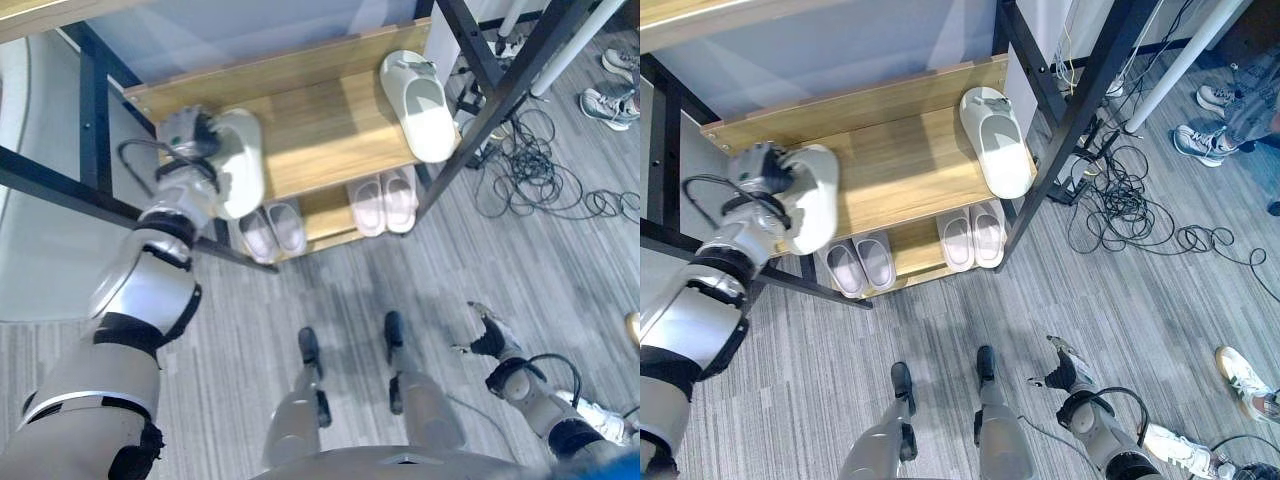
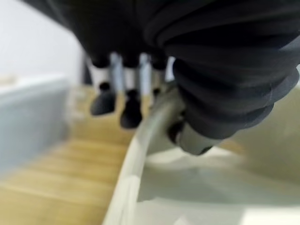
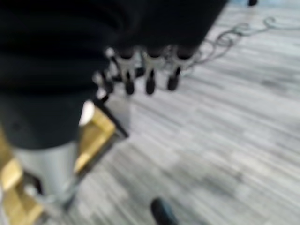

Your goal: Arrange the slippers neatly on the shoe rack.

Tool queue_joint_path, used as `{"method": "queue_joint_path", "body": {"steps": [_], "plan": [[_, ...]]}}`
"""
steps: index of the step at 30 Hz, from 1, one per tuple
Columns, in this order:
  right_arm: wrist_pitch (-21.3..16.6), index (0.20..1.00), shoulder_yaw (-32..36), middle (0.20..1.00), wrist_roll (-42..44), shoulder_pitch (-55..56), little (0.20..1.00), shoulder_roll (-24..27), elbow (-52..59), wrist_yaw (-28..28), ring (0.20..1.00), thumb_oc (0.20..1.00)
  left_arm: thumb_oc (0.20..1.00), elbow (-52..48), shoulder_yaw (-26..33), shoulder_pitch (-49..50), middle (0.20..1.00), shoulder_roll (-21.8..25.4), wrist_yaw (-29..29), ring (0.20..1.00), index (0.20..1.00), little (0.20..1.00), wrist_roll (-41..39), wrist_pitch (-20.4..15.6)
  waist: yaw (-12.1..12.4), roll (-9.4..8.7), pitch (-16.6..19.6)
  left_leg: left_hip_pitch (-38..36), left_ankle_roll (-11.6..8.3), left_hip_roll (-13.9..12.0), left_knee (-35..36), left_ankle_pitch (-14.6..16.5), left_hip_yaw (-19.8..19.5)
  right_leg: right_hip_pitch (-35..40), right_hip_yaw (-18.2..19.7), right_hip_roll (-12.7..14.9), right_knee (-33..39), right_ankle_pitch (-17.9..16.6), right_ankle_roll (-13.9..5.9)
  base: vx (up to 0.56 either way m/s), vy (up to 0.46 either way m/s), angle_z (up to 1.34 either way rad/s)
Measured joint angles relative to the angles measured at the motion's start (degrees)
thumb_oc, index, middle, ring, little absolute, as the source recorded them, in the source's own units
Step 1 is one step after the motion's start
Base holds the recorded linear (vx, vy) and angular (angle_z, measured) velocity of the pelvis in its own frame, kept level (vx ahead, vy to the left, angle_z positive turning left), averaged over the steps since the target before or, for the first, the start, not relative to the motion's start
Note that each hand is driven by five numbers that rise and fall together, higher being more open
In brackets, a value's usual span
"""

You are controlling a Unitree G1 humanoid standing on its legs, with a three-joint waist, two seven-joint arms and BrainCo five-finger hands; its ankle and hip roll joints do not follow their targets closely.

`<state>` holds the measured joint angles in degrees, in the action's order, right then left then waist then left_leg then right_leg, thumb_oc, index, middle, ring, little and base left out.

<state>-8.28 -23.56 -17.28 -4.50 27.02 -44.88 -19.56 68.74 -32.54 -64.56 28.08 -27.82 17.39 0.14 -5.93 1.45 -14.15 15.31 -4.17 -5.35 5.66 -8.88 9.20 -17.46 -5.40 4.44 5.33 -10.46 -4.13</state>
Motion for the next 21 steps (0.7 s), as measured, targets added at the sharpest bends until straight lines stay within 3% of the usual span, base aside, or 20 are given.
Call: {"method": "queue_joint_path", "body": {"steps": [6,10,21], "plan": [[0.58,1.000,0.01,1.000,-0.03,-0.15,1.000,0.02,-1.15,-0.86,1.000,1.000,0.200,-2.29,-0.67,-1.46,0.200,-11.06,-2.71,0.200,0.200,0.200,-0.52,-0.77,-0.91,1.16,-0.67,-0.36,0.01,0.24,-0.01,0.03,1.13,-0.24,1.42,0.19,0.01,-0.06,-0.14,0.01,-0.013,-0.07],[1.08,1.000,0.02,1.000,-0.04,-0.36,1.000,0.09,-2.03,-0.92,1.000,1.000,0.200,-2.03,-1.11,-3.00,0.200,-14.75,-2.49,0.200,0.200,0.200,-0.53,-0.78,-1.67,2.35,-0.99,-0.44,0.08,0.24,0.00,0.09,1.47,-0.32,1.75,0.16,0.00,-0.07,-0.17,0.01,-0.002,-0.05],[1.71,1.000,0.42,1.000,0.05,-2.40,1.000,2.36,-3.34,-2.06,1.000,1.000,0.200,7.96,-3.33,-10.88,0.200,-13.16,-0.41,0.200,0.200,0.200,-0.45,1.23,-3.83,2.99,-1.06,-0.33,0.56,0.10,0.00,0.35,3.87,-1.74,3.86,-0.14,-0.01,-0.40,-0.53,0.02,-0.010,-0.11]]}}
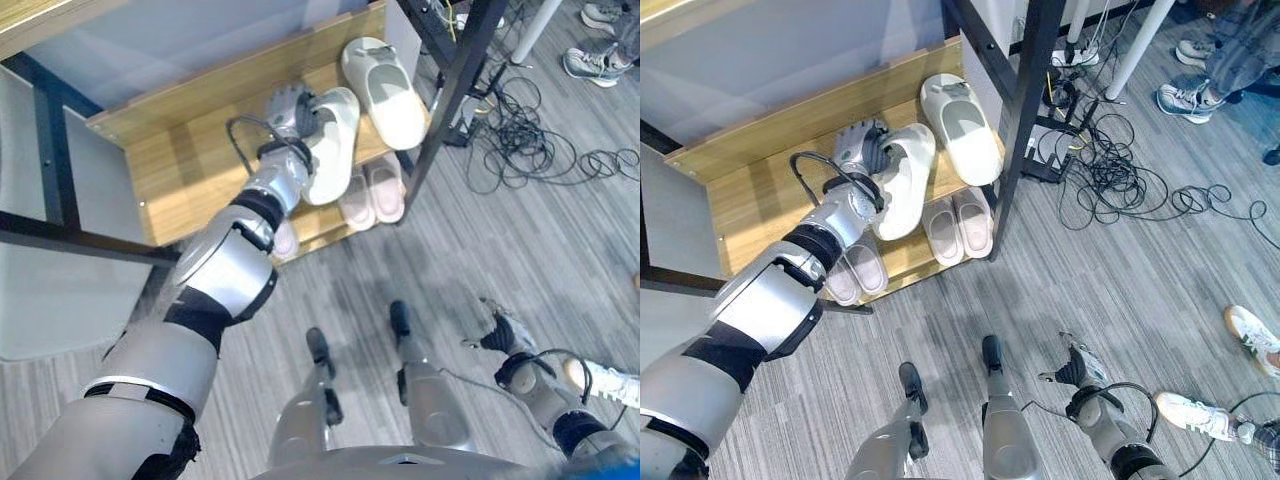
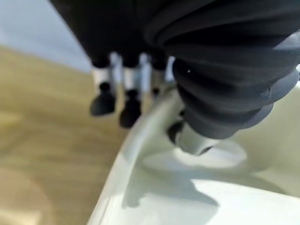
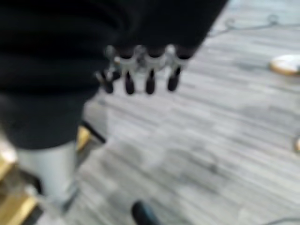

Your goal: Arrange the slippers neatly on the shoe rack.

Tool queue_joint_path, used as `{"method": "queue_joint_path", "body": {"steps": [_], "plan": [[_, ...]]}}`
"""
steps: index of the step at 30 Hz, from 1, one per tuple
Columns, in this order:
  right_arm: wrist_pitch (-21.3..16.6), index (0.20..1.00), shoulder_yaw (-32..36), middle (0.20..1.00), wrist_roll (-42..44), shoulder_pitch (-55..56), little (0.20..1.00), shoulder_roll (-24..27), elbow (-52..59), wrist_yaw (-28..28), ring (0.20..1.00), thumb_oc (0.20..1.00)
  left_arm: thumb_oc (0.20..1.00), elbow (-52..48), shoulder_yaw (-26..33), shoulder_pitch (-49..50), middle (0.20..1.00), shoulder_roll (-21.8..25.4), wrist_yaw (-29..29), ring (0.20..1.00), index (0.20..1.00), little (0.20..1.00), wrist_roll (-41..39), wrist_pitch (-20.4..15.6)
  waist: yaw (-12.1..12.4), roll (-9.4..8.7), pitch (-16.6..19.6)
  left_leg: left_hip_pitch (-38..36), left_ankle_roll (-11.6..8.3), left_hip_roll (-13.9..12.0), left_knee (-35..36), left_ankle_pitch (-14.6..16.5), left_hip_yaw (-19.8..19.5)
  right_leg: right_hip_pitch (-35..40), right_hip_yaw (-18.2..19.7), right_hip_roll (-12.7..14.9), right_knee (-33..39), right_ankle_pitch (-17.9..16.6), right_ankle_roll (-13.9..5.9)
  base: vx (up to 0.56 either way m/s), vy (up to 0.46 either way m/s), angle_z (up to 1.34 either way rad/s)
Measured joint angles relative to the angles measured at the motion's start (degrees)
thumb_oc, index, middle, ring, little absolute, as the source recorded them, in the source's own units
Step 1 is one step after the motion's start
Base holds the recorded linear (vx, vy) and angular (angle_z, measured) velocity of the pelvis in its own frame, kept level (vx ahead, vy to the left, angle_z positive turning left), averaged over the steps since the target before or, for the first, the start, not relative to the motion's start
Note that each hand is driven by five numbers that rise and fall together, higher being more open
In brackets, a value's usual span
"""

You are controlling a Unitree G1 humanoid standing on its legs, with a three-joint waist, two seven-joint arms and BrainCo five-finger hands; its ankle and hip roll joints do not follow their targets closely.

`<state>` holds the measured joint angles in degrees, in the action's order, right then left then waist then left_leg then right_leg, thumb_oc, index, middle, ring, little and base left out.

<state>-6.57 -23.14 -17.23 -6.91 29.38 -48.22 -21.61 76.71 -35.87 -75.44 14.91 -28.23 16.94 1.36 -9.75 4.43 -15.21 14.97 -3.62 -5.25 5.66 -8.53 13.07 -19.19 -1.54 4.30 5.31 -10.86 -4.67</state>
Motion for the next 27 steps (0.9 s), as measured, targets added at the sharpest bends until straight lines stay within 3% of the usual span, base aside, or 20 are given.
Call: {"method": "queue_joint_path", "body": {"steps": [10,15,20,27], "plan": [[0.27,1.000,-0.02,1.000,-0.03,-0.78,1.000,1.00,-0.01,-0.71,1.000,1.000,0.200,1.62,1.31,-1.04,0.200,0.45,1.66,0.200,0.200,0.200,-0.38,0.66,-0.14,-0.04,0.77,0.03,0.17,-0.15,0.00,0.13,0.54,-0.32,0.51,-0.21,-0.04,-0.13,0.17,0.01,-0.008,-0.03],[0.59,1.000,-1.31,1.000,-0.03,-1.88,1.000,0.64,-2.26,-0.84,1.000,1.000,0.200,3.39,2.20,-0.68,0.200,-0.06,2.16,0.200,0.200,0.200,-3.48,0.54,-0.21,-1.33,4.12,1.94,0.22,-0.16,-0.07,0.10,0.55,-2.25,0.57,-0.25,-0.04,-0.32,0.29,0.00,0.000,0.00],[0.64,1.000,-2.48,1.000,0.02,-2.38,1.000,0.27,-3.52,-1.08,1.000,1.000,0.200,3.90,1.96,-0.76,0.200,1.19,2.22,0.200,0.200,0.200,-4.50,0.66,-0.27,-2.75,4.90,2.21,0.32,0.09,-0.25,0.11,0.54,-2.48,0.59,-0.12,-0.04,-0.75,0.45,0.00,0.000,0.00],[0.64,1.000,-3.11,1.000,0.02,-2.45,1.000,-0.04,-4.07,-1.12,1.000,1.000,0.200,3.33,2.07,-1.48,0.200,4.13,1.43,0.200,0.200,0.200,-5.06,0.50,-0.22,-3.01,4.91,4.22,0.46,0.12,-0.26,-0.17,0.62,-4.57,0.76,-0.16,-0.05,-1.15,0.45,0.00,0.000,0.00]]}}
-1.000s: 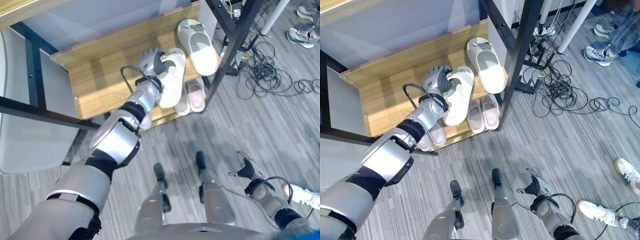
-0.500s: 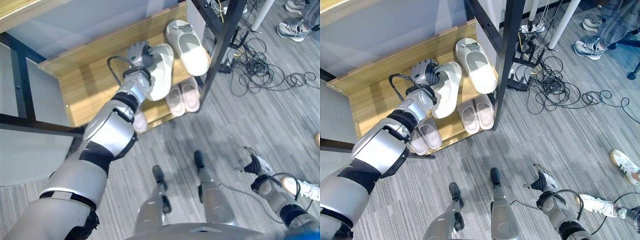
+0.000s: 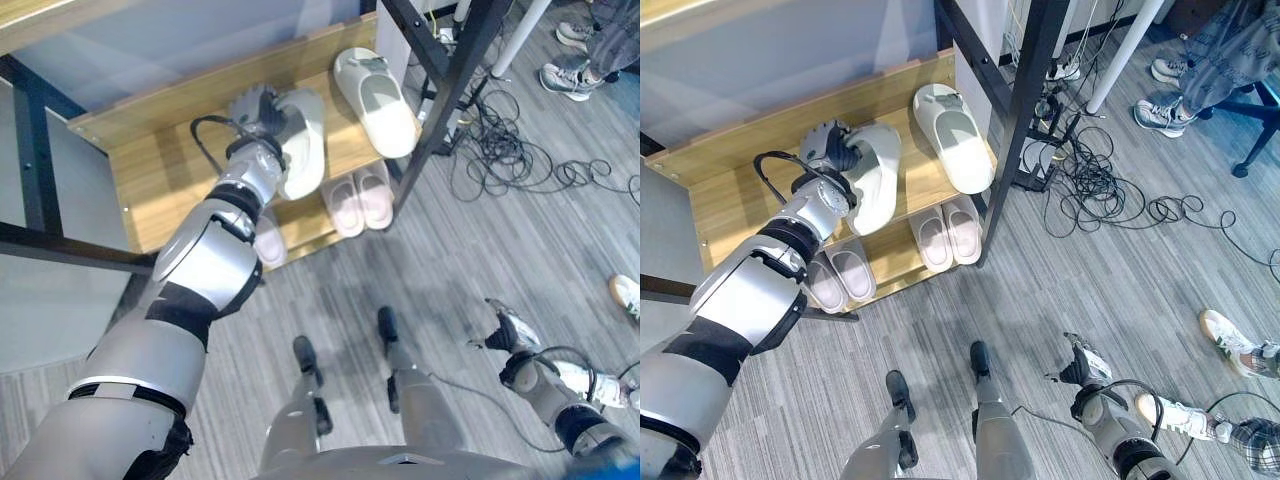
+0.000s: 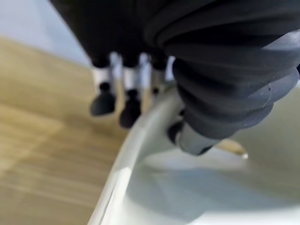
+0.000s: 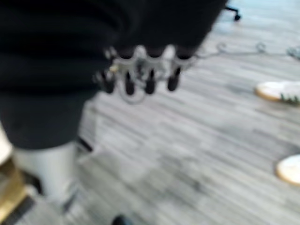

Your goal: Arrange the slippers neatly on the shoe rack.

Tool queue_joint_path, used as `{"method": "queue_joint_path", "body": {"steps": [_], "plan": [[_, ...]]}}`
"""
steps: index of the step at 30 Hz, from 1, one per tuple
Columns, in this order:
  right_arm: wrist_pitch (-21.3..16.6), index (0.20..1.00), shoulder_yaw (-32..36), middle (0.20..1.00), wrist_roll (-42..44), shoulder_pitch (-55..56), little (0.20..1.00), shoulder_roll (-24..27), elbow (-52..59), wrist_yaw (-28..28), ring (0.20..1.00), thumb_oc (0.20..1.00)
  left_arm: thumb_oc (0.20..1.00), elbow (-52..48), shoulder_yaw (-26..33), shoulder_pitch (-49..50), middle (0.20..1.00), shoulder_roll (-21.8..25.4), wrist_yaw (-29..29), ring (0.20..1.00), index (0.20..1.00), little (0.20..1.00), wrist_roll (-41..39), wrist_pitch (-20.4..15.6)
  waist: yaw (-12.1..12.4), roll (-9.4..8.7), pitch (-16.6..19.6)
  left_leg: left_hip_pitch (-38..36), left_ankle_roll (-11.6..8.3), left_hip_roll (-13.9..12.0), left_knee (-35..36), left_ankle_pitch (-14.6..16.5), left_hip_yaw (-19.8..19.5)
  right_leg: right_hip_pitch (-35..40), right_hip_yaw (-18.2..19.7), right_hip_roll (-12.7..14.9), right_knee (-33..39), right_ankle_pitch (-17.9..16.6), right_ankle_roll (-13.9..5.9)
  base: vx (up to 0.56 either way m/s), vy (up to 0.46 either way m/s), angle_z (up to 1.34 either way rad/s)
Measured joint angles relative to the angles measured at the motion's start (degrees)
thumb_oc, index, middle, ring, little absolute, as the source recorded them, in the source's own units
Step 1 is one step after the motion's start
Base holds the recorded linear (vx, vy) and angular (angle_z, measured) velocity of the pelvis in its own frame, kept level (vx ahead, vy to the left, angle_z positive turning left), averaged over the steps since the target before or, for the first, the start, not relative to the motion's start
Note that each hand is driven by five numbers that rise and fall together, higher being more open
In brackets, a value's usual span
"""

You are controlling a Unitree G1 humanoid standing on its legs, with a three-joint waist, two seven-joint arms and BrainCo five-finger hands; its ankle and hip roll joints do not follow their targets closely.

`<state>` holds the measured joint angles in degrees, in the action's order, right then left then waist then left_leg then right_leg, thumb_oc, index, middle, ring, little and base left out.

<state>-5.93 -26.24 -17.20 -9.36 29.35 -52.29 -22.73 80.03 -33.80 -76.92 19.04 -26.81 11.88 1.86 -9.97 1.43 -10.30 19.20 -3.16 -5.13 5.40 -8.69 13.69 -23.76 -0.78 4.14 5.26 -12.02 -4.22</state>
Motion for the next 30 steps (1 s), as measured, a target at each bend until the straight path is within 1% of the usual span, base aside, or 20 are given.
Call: {"method": "queue_joint_path", "body": {"steps": [2,3,4,5,6,10,11,13,14,21,23,30], "plan": [[-0.03,1.000,-0.04,1.000,0.00,0.09,1.000,-0.07,-0.06,-0.04,1.000,1.000,0.200,-0.06,0.01,-0.12,0.200,-0.05,0.00,0.200,0.200,0.200,-0.08,-0.03,-0.19,-0.08,-0.03,-0.08,0.01,0.01,0.00,0.01,0.03,0.06,0.03,-0.01,0.00,-0.01,0.02,0.00,0.000,0.00],[-0.09,1.000,-0.15,1.000,0.00,0.08,1.000,-0.20,-0.43,-0.12,1.000,1.000,0.288,-0.41,0.07,-0.11,0.288,-0.09,-0.17,0.288,0.288,0.288,-0.35,-0.23,-0.18,-0.18,-0.10,-0.06,0.01,0.01,0.00,0.01,0.07,0.02,0.05,0.02,0.00,-0.01,0.02,0.00,0.000,0.00],[-0.07,1.000,-0.53,1.000,0.00,0.06,1.000,-0.35,-0.57,-0.12,1.000,1.000,0.576,-0.54,0.06,-0.10,0.576,-0.25,-0.49,0.576,0.576,0.576,-1.22,-0.58,-0.15,-0.30,-0.17,-0.04,0.01,0.00,0.00,0.01,0.07,0.00,0.04,0.01,0.00,-0.01,0.01,0.00,0.000,0.00],[-0.08,1.000,-0.77,1.000,0.01,0.02,1.000,-0.47,-0.73,-0.12,1.000,1.000,0.893,-0.53,0.29,-0.07,0.893,-0.43,-0.82,0.893,0.893,0.893,-1.86,-0.91,-0.15,-0.40,-0.23,-0.04,0.00,-0.02,0.00,0.01,0.07,0.00,0.05,-0.02,0.00,0.01,-0.01,0.00,0.000,0.00],[-0.07,1.000,-1.01,1.000,0.02,-0.08,1.000,-0.89,-1.15,-0.12,1.000,1.000,1.000,-0.54,1.31,-0.04,1.000,-0.98,-1.13,1.000,1.000,1.000,-3.74,-1.62,-0.15,-0.54,-0.27,-0.04,0.00,-0.03,0.00,0.01,0.07,0.00,0.04,-0.02,0.01,0.01,-0.01,0.00,0.000,0.00],[-0.17,1.000,-1.23,1.000,0.01,-0.18,1.000,-2.21,-1.30,-0.14,1.000,1.000,1.000,-2.29,2.48,0.20,1.000,-2.45,-1.10,1.000,1.000,1.000,-7.30,-2.83,-0.13,-0.74,-0.37,0.49,-0.01,0.00,0.03,0.02,0.14,-0.62,0.14,0.12,0.02,0.43,-0.52,0.00,0.000,0.00],[-0.18,1.000,-1.24,1.000,0.01,-0.17,1.000,-2.35,-1.42,-0.13,1.000,1.000,1.000,-2.45,2.50,0.30,1.000,-3.36,-1.04,1.000,1.000,1.000,-9.13,-3.88,-0.19,-0.74,-0.38,0.86,0.04,0.06,0.01,-0.03,0.21,-1.05,0.20,0.10,0.01,0.34,-0.49,0.00,0.000,0.00],[-0.16,1.000,-1.23,1.000,0.01,-0.18,1.000,-2.32,-1.54,-0.12,1.000,1.000,1.000,-2.46,2.41,0.34,1.000,-3.89,-1.03,1.000,1.000,1.000,-10.13,-4.02,-0.41,-0.75,-0.38,0.85,0.04,0.07,0.01,-0.03,0.29,-1.08,0.25,0.11,0.00,0.31,-0.48,0.01,0.013,-0.02],[-0.23,1.000,-1.22,1.000,0.01,-0.17,1.000,-2.30,-1.48,-0.12,1.000,1.000,1.000,-2.46,2.42,0.32,1.000,-3.94,-1.00,1.000,1.000,1.000,-10.82,-4.46,-0.70,-0.74,-0.38,0.76,0.04,0.04,0.01,-0.03,0.33,-1.02,0.27,0.02,0.00,-0.12,-0.14,0.00,0.000,0.00],[-0.27,1.000,-1.22,1.000,-0.03,-0.02,1.000,-2.26,-1.39,0.04,1.000,1.000,1.000,-2.60,2.81,0.58,1.000,-3.93,-0.71,1.000,1.000,1.000,-11.36,-4.60,-0.57,-0.70,-0.40,-0.29,0.04,0.00,0.03,-0.01,0.49,0.03,0.35,0.03,0.01,-0.11,-0.15,0.00,0.000,0.00],[-0.28,1.000,-1.17,1.000,-0.03,0.08,1.000,-2.25,-1.46,0.08,1.000,1.000,1.000,-3.65,2.95,0.61,1.000,-3.89,-0.68,1.000,1.000,1.000,-13.49,-4.61,-0.19,-0.66,-0.38,-0.99,-0.02,-0.03,0.26,0.05,0.52,0.69,0.38,0.11,0.03,0.44,-0.52,0.00,0.000,0.00],[-0.32,1.000,-1.18,1.000,-0.03,0.10,1.000,-2.23,-1.66,0.59,1.000,1.000,1.000,-5.36,2.78,0.61,1.000,-3.80,-0.62,1.000,1.000,1.000,-13.46,-4.94,-0.07,-0.03,-0.10,-1.02,-0.27,-0.08,0.26,0.20,0.52,0.74,0.42,0.07,0.03,0.40,-0.47,0.00,0.000,0.00]]}}
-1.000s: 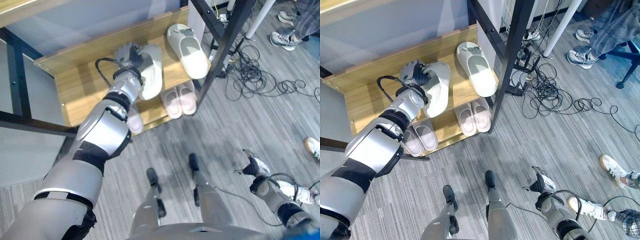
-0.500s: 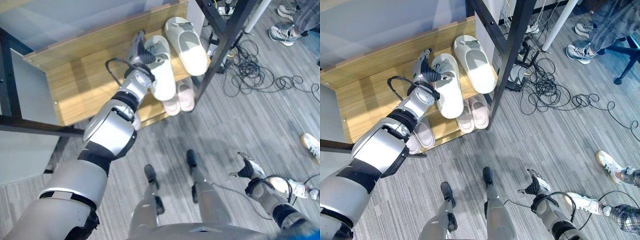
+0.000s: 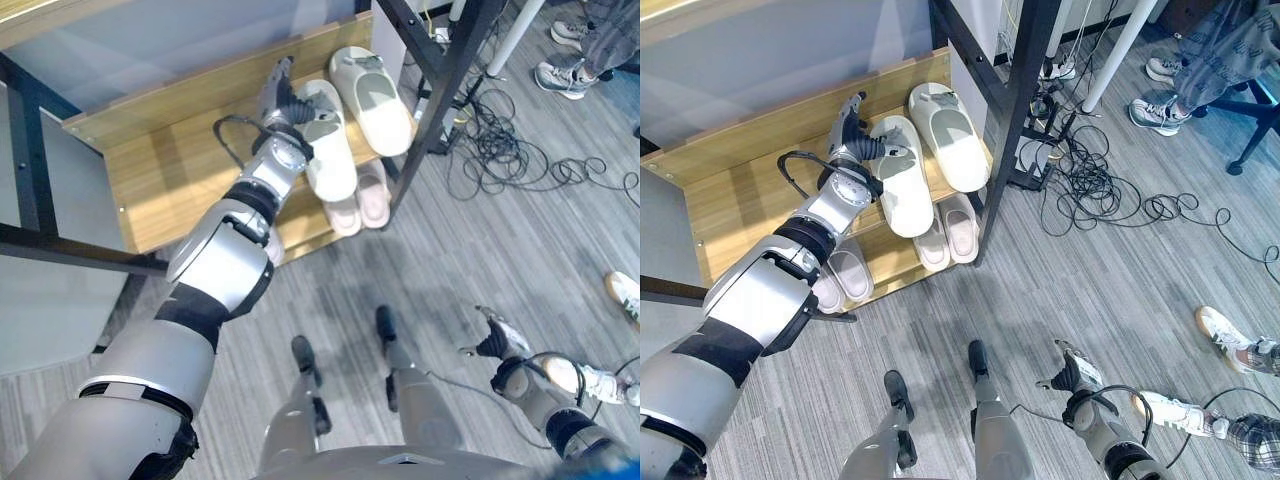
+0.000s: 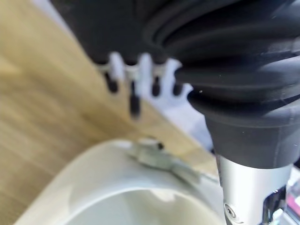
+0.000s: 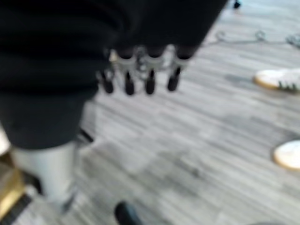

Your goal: Arrange the slippers neatly on the shoe rack.

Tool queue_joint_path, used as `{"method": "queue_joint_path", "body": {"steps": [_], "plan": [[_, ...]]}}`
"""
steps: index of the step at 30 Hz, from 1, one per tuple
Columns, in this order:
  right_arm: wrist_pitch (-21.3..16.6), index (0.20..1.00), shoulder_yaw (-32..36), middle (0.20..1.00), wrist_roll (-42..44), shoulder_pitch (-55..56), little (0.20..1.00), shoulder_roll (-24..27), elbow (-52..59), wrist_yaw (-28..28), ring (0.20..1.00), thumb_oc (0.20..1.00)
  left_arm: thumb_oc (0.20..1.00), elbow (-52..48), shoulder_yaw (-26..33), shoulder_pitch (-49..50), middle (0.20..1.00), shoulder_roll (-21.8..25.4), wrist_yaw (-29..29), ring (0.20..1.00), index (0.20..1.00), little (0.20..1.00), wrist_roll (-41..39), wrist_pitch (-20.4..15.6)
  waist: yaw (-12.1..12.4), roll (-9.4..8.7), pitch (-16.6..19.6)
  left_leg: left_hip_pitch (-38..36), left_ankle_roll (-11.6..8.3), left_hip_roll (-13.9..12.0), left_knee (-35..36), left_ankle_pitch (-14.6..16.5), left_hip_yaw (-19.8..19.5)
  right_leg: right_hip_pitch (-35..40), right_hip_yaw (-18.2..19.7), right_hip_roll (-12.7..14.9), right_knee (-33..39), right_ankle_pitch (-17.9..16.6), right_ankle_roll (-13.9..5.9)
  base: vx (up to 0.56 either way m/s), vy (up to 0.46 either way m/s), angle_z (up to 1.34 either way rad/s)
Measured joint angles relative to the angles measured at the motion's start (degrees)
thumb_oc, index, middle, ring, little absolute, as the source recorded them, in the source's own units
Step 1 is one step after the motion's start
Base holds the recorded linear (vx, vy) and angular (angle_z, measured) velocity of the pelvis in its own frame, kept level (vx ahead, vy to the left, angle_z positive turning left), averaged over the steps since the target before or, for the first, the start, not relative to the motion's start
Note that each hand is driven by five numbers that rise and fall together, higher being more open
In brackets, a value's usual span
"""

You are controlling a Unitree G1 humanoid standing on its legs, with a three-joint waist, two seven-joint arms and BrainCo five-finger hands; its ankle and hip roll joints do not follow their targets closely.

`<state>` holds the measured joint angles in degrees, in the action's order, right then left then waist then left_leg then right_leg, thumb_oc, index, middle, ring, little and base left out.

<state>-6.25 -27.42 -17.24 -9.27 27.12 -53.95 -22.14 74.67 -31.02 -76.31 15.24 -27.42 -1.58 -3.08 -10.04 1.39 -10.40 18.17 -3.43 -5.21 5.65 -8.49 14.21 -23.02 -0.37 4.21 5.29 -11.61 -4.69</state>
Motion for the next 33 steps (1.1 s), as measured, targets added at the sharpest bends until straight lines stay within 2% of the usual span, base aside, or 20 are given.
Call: {"method": "queue_joint_path", "body": {"steps": [9,12,16,18,19,21,26,31,33], "plan": [[-0.02,1.000,0.05,1.000,0.03,0.07,1.000,0.03,-0.05,0.64,1.000,1.000,1.000,-2.96,-2.10,-0.02,1.000,1.85,1.75,1.000,1.000,1.000,0.56,-0.98,0.29,0.37,0.23,-0.72,0.31,0.02,-0.26,-0.22,-0.08,0.83,-0.11,-0.02,-0.03,-0.62,0.72,0.00,0.000,0.00],[-0.12,1.000,0.21,1.000,0.05,0.16,1.000,0.01,-1.06,0.75,1.000,1.000,1.000,-8.40,-4.14,-0.26,1.000,1.72,2.09,1.000,1.000,1.000,2.42,-1.81,0.75,0.65,0.48,-1.31,0.30,0.03,-0.24,-0.21,-0.53,1.63,-0.43,0.07,-0.02,-0.36,0.46,0.00,-0.012,0.07],[-0.12,1.000,1.64,1.000,0.15,1.01,1.000,-0.04,-1.51,1.12,1.000,1.000,1.000,-16.45,-4.75,0.46,1.000,1.52,2.10,1.000,1.000,1.000,2.94,-2.82,1.98,1.87,1.27,-1.30,0.23,0.10,0.01,-0.18,-0.68,1.72,-0.61,0.19,-0.02,-0.16,0.24,0.00,-0.013,0.01],[0.12,1.000,3.35,1.000,0.25,2.16,1.000,-0.05,-1.17,1.12,1.000,1.000,1.000,-28.72,-3.44,6.59,1.000,3.51,2.11,1.000,1.000,1.000,4.65,-3.98,3.22,2.97,1.96,-1.62,0.21,0.00,0.01,-0.27,-0.83,2.11,-0.78,0.08,-0.02,-0.18,0.26,-0.01,-0.002,0.04],[0.29,1.000,4.00,1.000,0.42,2.69,1.000,-0.14,-1.11,1.10,1.000,1.000,1.000,-31.89,-3.49,9.83,1.000,4.05,2.29,1.000,1.000,1.000,5.61,-4.99,4.14,3.41,2.09,-1.77,0.04,-0.13,0.01,-0.46,-1.41,2.59,-1.41,0.00,-0.01,-0.16,0.27,-0.02,-0.004,0.12],[0.33,1.000,5.05,1.000,1.04,2.70,1.000,-0.83,-0.94,1.09,1.000,1.000,1.000,-36.08,-2.47,14.83,1.000,6.39,2.79,1.000,1.000,1.000,6.81,-5.04,4.43,3.67,2.04,-2.03,-0.28,-0.26,0.02,-0.57,-2.16,3.17,-2.04,-0.08,0.00,-0.12,0.31,-0.03,0.000,0.16],[0.89,1.000,6.64,1.000,1.42,3.03,1.000,-2.18,-2.06,1.03,1.000,1.000,1.000,-37.65,-1.65,23.55,1.000,12.12,3.35,1.000,1.000,1.000,9.32,-4.82,7.16,3.97,1.74,-2.30,-0.63,-0.43,0.02,-0.68,-2.88,3.80,-2.71,-0.09,0.19,0.12,0.54,-0.03,-0.005,0.09],[1.30,1.000,8.39,1.000,1.42,3.50,1.000,-2.46,-1.90,0.61,1.000,1.000,1.000,-40.43,2.32,28.05,1.000,15.92,3.35,1.000,1.000,1.000,11.56,-4.59,7.81,4.20,-0.58,-2.19,-1.15,-0.41,0.02,-1.10,-3.85,4.20,-3.36,-0.02,0.27,0.17,0.61,-0.03,0.000,0.09],[1.77,1.000,8.97,1.000,1.43,3.39,1.000,-2.45,-1.92,0.49,1.000,1.000,1.000,-39.99,2.78,28.91,1.000,15.42,3.37,1.000,1.000,1.000,12.37,-3.89,8.02,4.48,-1.37,-2.18,-1.15,-0.37,0.02,-1.12,-3.89,4.22,-3.42,0.00,0.24,0.08,0.47,0.00,0.000,0.00]]}}
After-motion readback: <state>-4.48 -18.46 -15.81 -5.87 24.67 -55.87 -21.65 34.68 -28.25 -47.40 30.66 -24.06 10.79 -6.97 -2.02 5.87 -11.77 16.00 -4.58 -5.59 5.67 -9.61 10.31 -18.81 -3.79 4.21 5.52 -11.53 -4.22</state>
